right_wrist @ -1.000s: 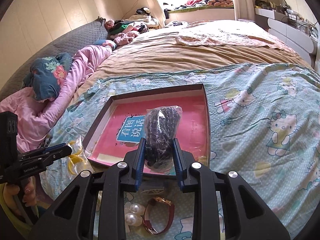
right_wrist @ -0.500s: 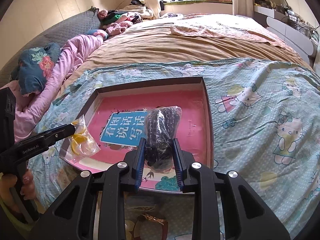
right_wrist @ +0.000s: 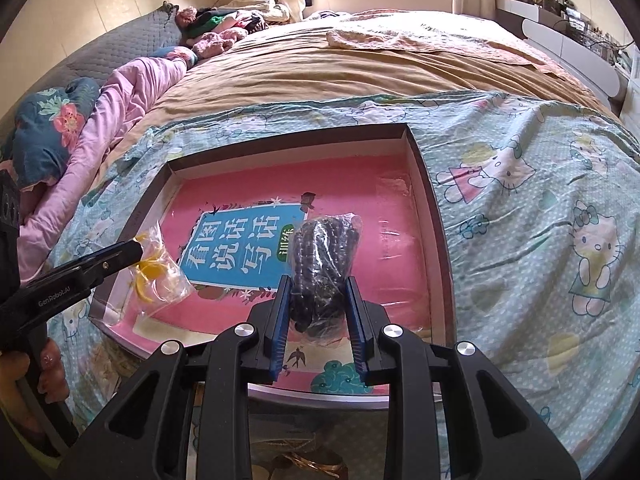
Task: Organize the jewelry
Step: 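Carry both bags into the pink-lined box and open both tools to release them, then withdraw both open tools from the box back toward the jewelry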
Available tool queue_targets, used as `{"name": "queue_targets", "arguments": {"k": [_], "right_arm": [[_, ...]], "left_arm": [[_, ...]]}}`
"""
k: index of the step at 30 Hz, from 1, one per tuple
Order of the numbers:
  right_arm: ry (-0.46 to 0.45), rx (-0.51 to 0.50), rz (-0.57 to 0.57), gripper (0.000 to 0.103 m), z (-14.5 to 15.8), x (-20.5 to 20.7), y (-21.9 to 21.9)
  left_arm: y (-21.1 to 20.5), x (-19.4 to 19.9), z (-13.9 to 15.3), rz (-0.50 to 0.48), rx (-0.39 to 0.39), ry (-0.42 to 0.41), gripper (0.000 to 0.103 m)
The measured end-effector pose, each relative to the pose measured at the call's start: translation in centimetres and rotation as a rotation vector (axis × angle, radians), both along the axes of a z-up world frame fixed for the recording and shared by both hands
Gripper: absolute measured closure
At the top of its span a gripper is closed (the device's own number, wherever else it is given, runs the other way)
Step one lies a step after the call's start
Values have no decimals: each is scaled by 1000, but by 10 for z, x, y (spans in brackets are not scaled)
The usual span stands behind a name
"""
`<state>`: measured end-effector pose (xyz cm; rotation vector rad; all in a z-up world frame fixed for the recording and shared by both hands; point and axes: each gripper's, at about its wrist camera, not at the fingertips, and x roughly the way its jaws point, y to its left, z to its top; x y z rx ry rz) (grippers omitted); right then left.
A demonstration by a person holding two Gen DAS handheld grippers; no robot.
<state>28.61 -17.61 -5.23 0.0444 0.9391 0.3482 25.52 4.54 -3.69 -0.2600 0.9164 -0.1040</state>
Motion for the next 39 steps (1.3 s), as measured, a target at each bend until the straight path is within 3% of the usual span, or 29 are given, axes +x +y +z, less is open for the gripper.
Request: {"name": "queue_targets", "arguments": {"k": [17,21,28,31,35,39], "right_arm": [[23,-13,-9,75,-4,-3,6],[4,2,-11,61,4,-6,5],[-34,-9,-3,51,21,-16,7],[-37,-11,-4,50,25,-19,7],[-44,-8,-8,47,31,-23,8],[-61,-4,-15,43,39,-28,5]], "left_arm": [[-1,10,-10,-31,12,8,79],[-1,10,-11,-32,11,11,78],[-4,6,-11,-34,13,18,77],[-4,6,-11,-32,11,23,73],[-2,5,-7,-24,7,22,55],[0,1,-2,-16,-6,20,46]]}}
